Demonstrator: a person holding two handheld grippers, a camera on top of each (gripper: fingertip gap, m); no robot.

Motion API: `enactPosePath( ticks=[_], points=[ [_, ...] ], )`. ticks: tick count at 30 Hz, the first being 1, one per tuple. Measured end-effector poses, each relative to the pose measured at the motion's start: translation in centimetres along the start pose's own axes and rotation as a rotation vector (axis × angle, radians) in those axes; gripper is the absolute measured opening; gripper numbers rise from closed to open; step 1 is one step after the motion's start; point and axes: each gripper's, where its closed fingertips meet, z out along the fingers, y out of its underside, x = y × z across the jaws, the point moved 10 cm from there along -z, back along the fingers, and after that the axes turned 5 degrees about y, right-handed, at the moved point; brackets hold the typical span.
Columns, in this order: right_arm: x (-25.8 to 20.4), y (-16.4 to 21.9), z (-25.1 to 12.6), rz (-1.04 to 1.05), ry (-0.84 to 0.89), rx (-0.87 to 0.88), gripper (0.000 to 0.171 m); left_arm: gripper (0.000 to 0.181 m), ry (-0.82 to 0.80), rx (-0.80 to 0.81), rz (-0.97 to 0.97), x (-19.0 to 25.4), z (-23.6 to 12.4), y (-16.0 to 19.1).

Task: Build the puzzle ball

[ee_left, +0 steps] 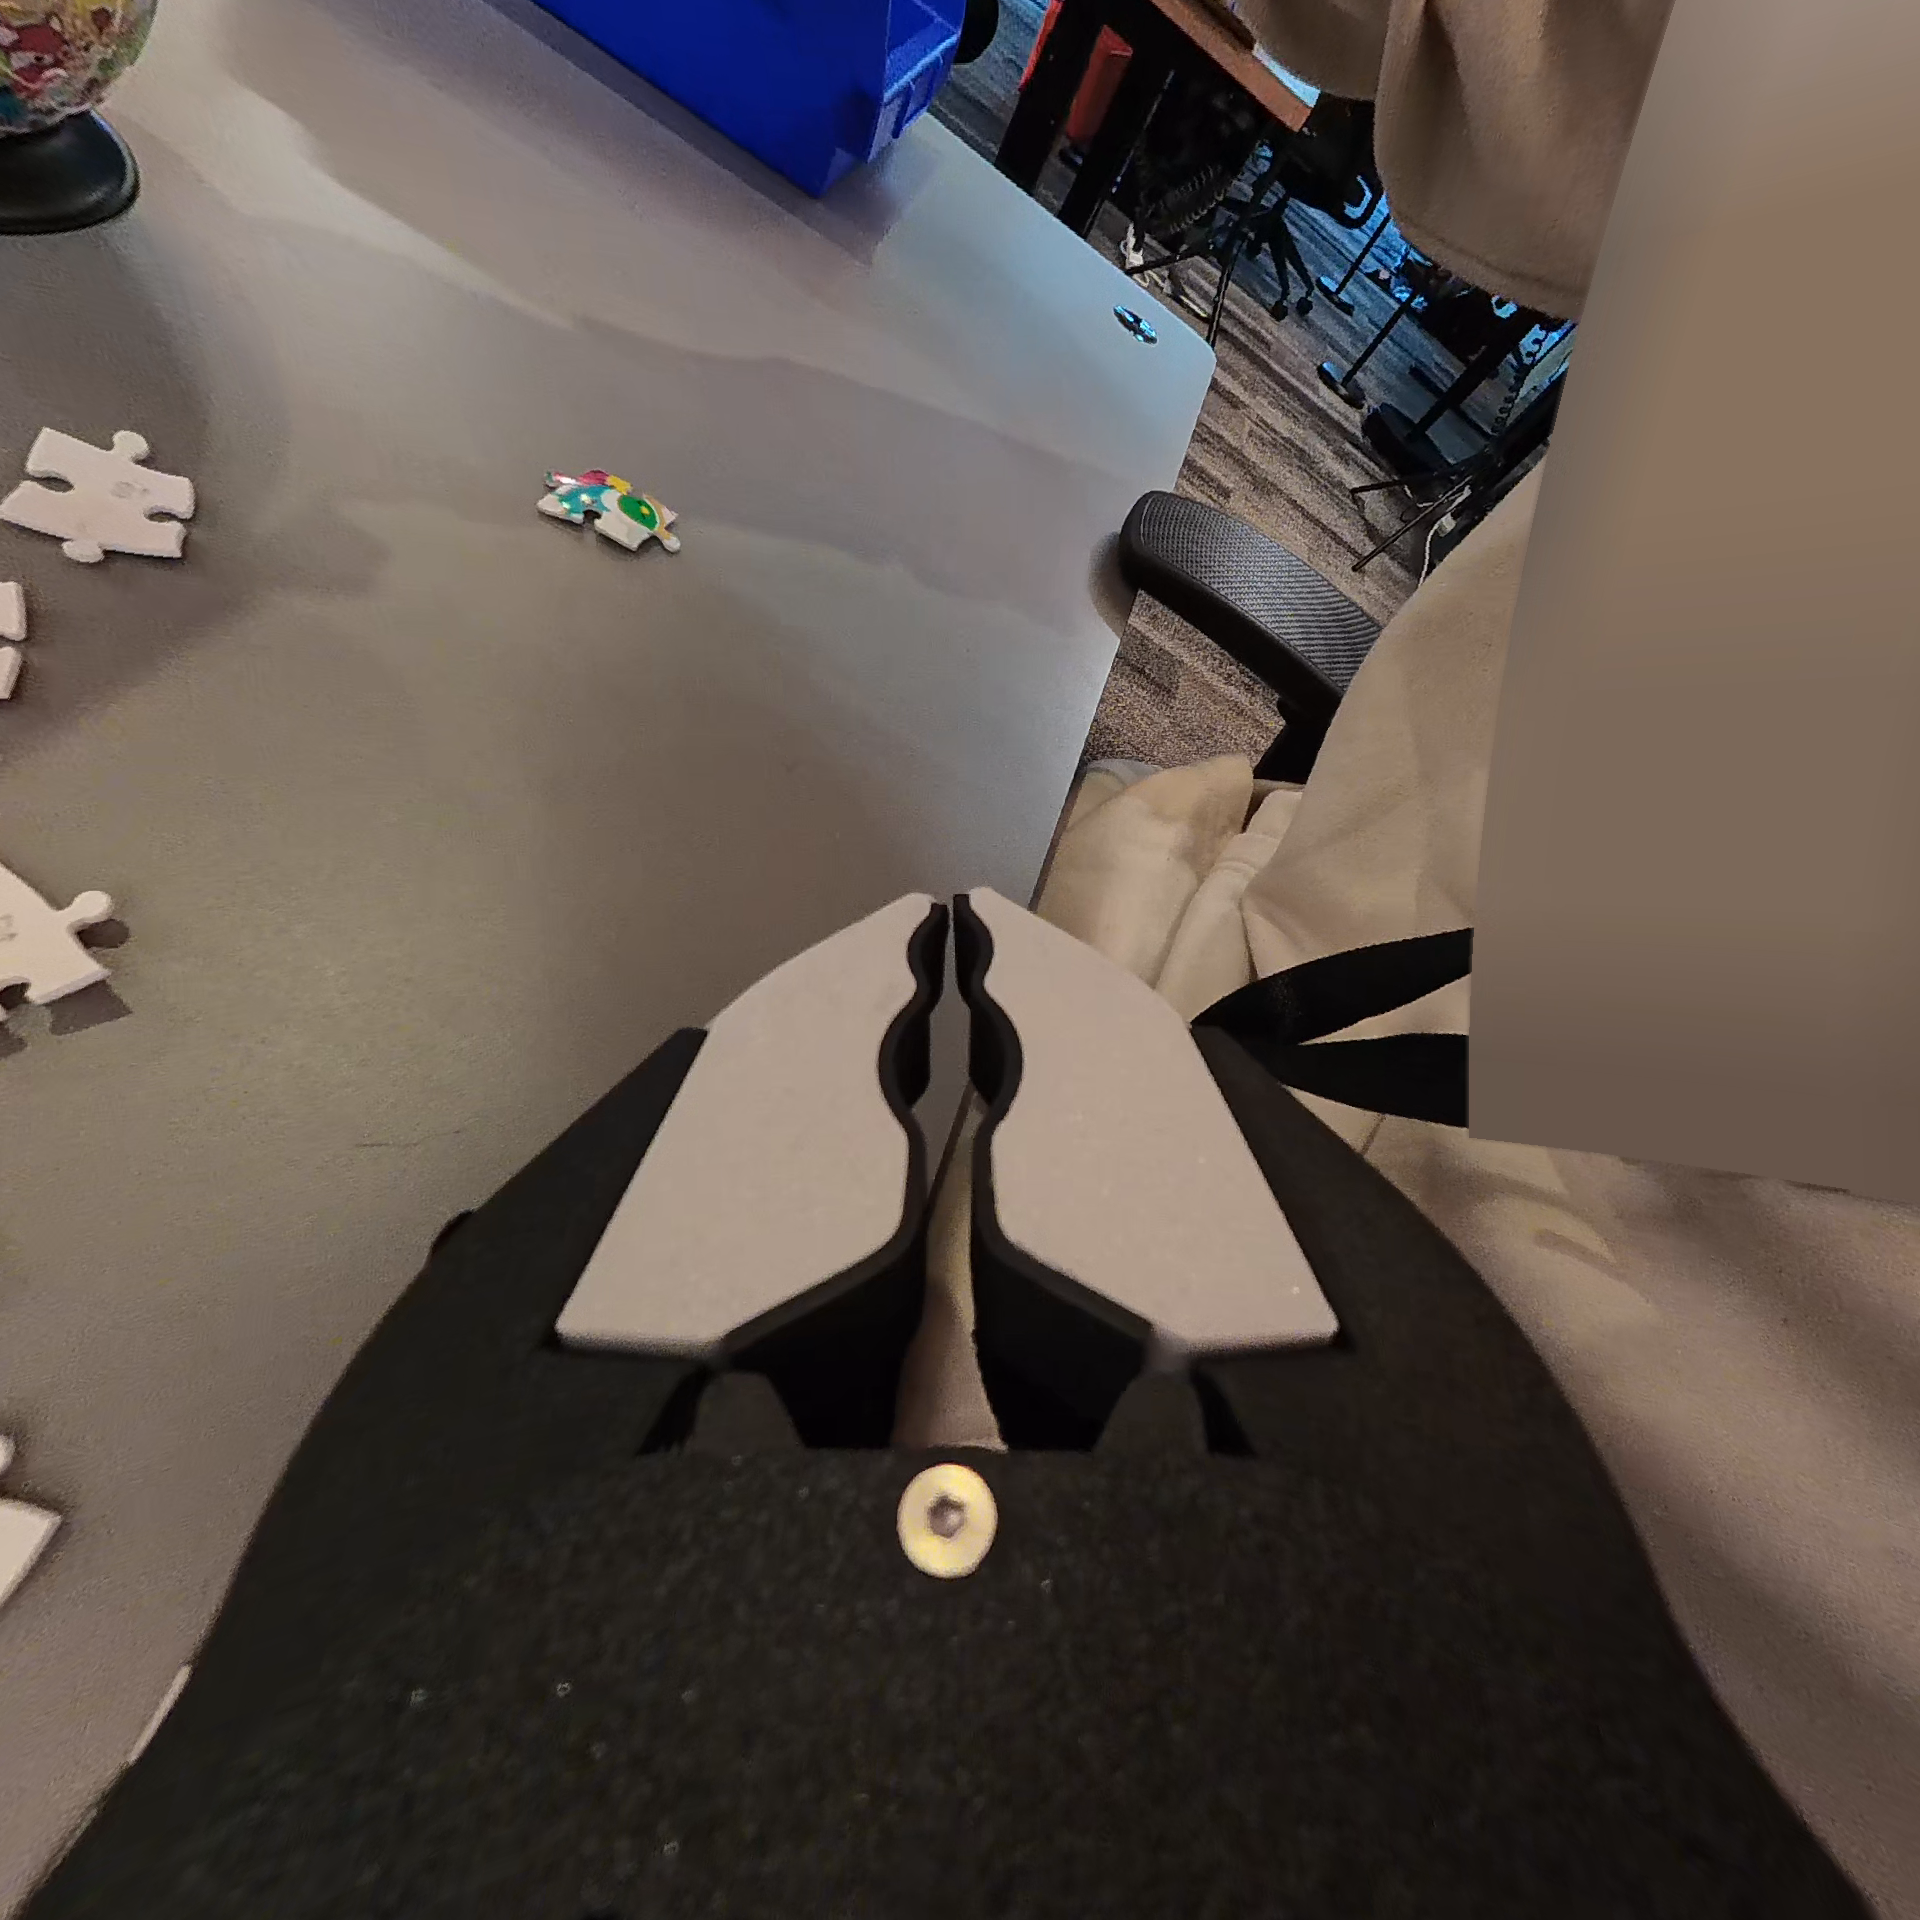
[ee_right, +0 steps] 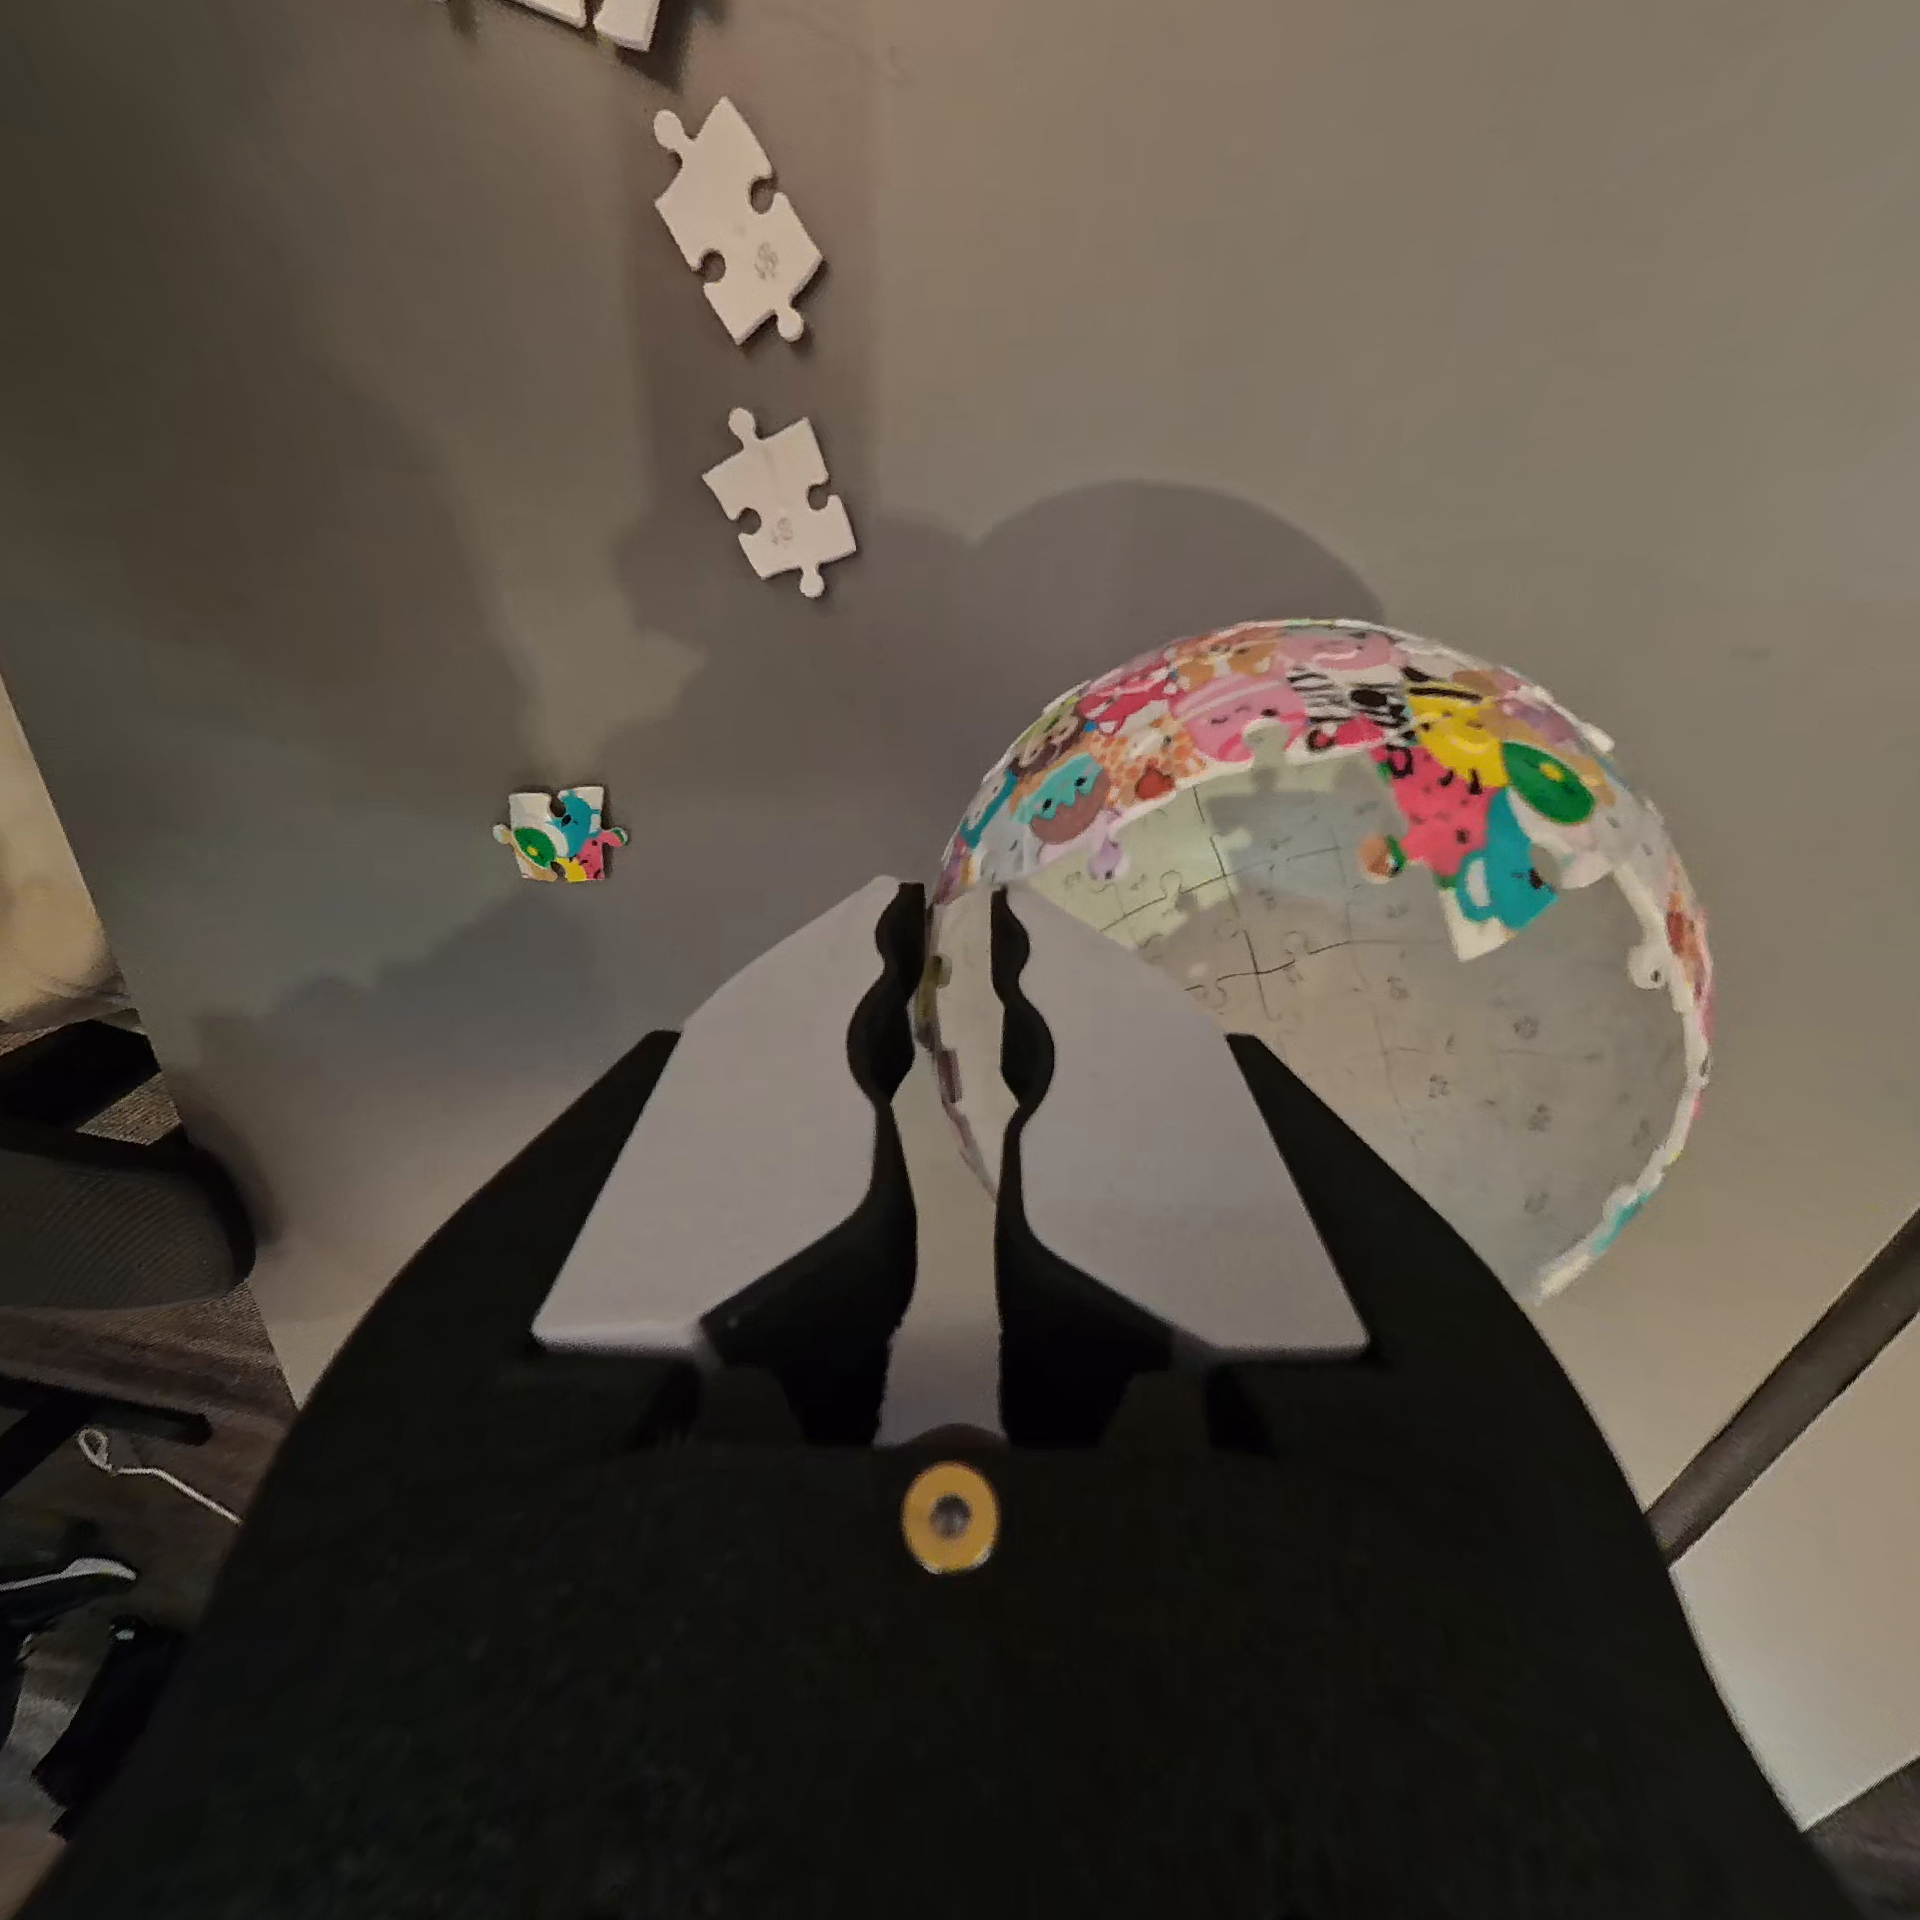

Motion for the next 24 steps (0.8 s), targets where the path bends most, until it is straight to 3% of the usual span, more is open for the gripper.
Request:
enactPosePath(
  ticks=[13,24],
  points=[
    [0.13,-0.01,0.07,-0.001,-0.026,0.003,0.006,0.001,0.003,0.000,-0.003,-0.03,0.02,0.03],
    [-0.24,0.31,-0.56,-0.026,-0.002,0.000,0.015,0.001,0.003,-0.003,-0.005,-0.09,0.11,0.08]
  ],
)
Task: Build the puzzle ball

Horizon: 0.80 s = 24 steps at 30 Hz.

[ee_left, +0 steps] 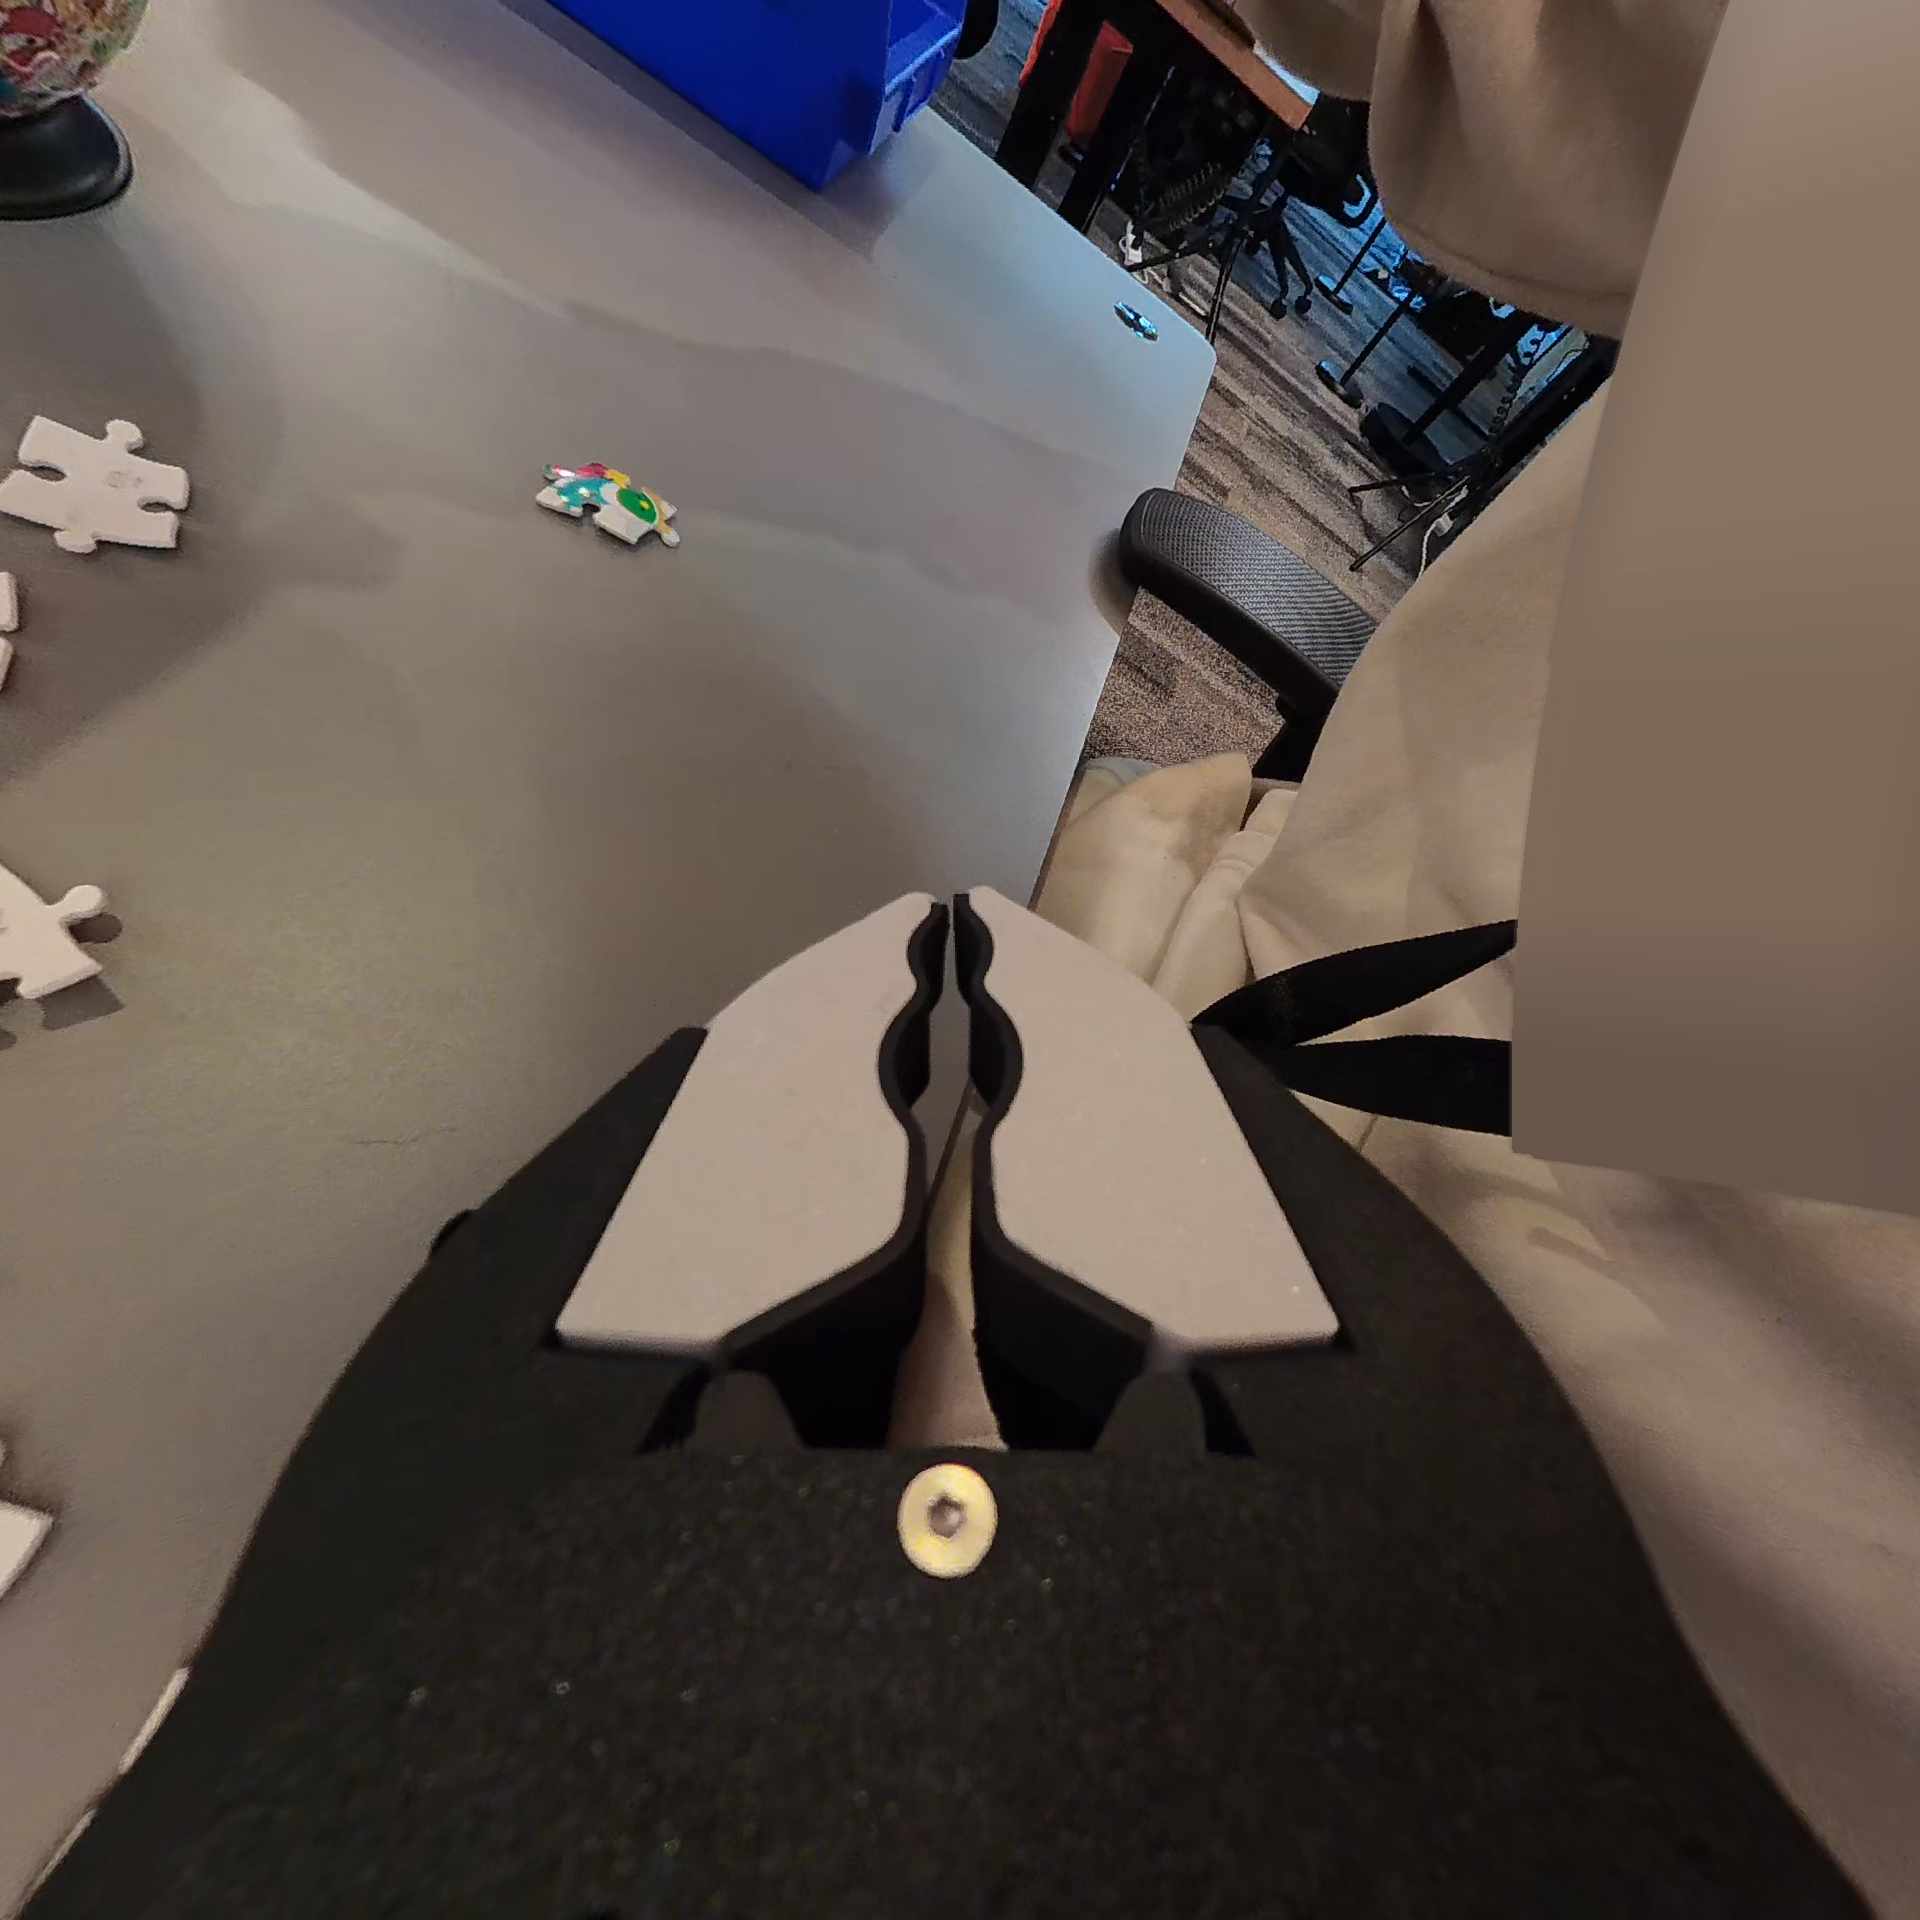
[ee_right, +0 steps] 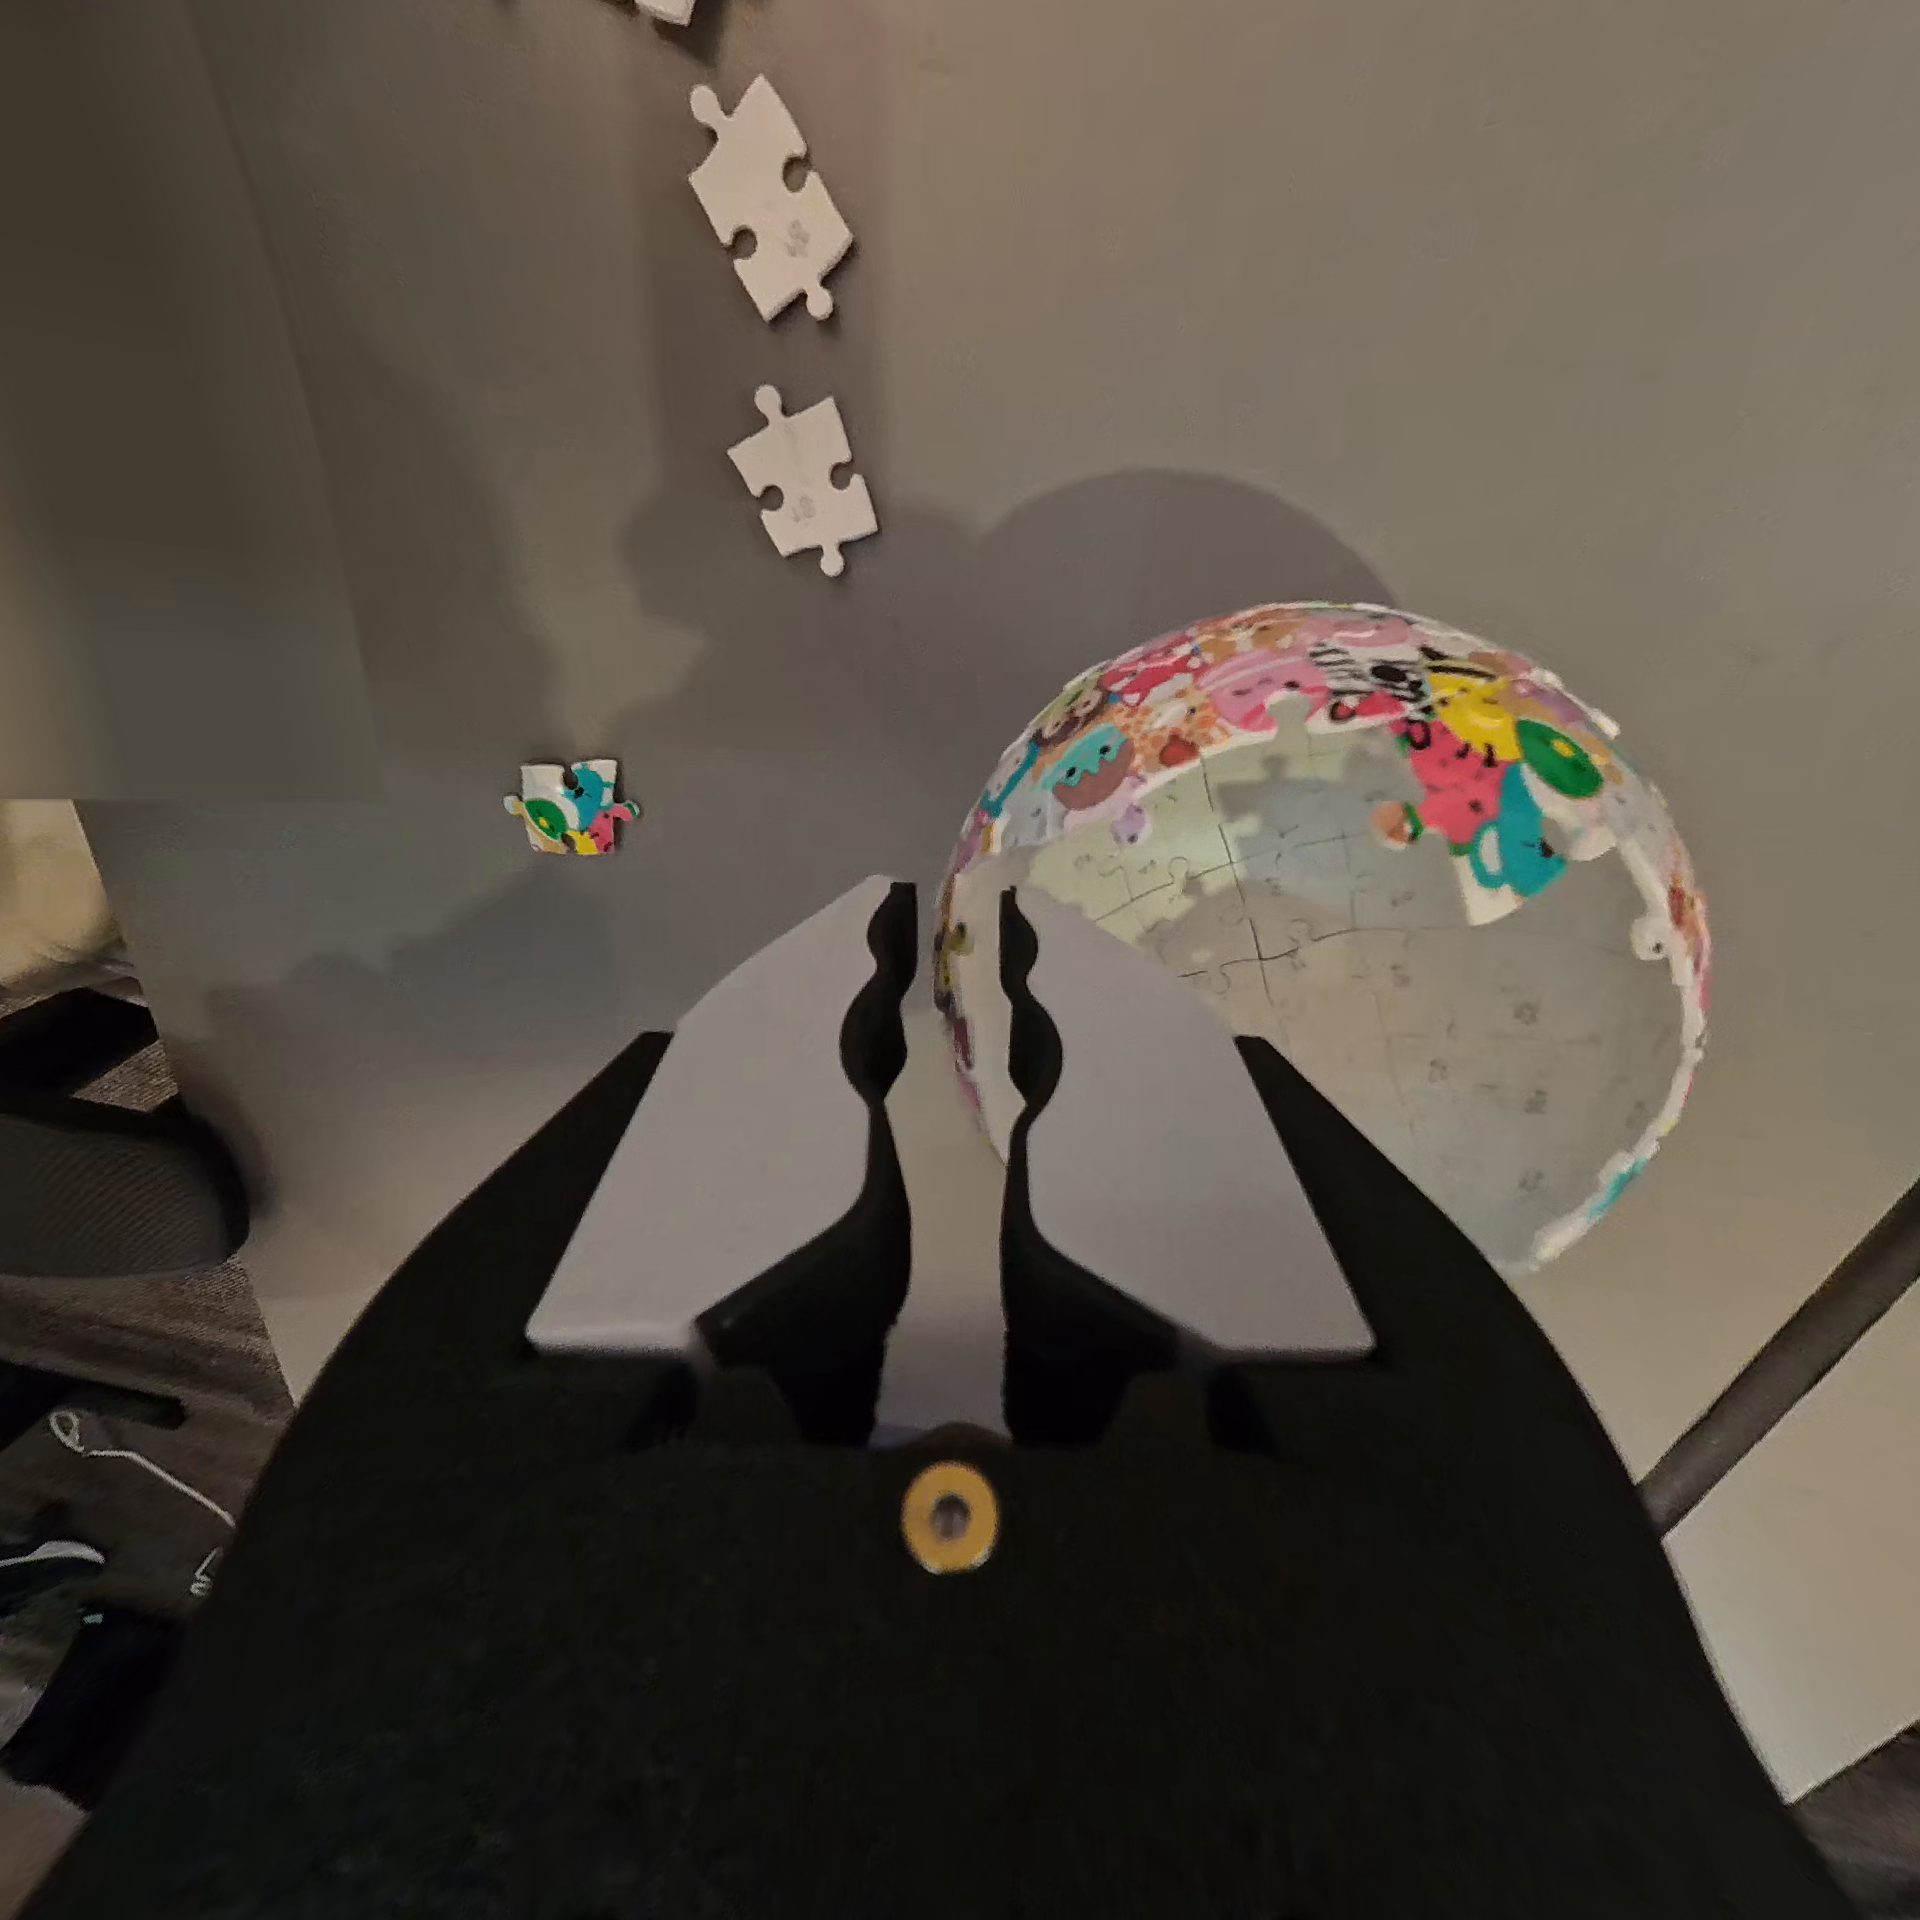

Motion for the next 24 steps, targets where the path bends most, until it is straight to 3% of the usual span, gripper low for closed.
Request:
enactPosePath(
  ticks=[8,17,21,24],
  points=[
    [0.4,-0.1,0.6,0.023,-0.043,-0.002,0.005,0.001,0.000,-0.001,0.003,0.1,0.0,0.0],
    [0.6,-0.1,0.6,0.022,-0.049,0.001,0.004,0.001,0.000,-0.003,0.001,0.0,0.0,0.0],
    [0.1,0.5,-0.6,0.021,0.038,0.046,0.020,0.002,-0.044,0.004,0.018,-0.2,-0.3,-0.1],
    [-1.6,1.8,-3.0,0.051,0.162,0.161,0.022,0.006,-0.094,0.041,0.016,-0.5,-0.7,-0.2]
  ],
)
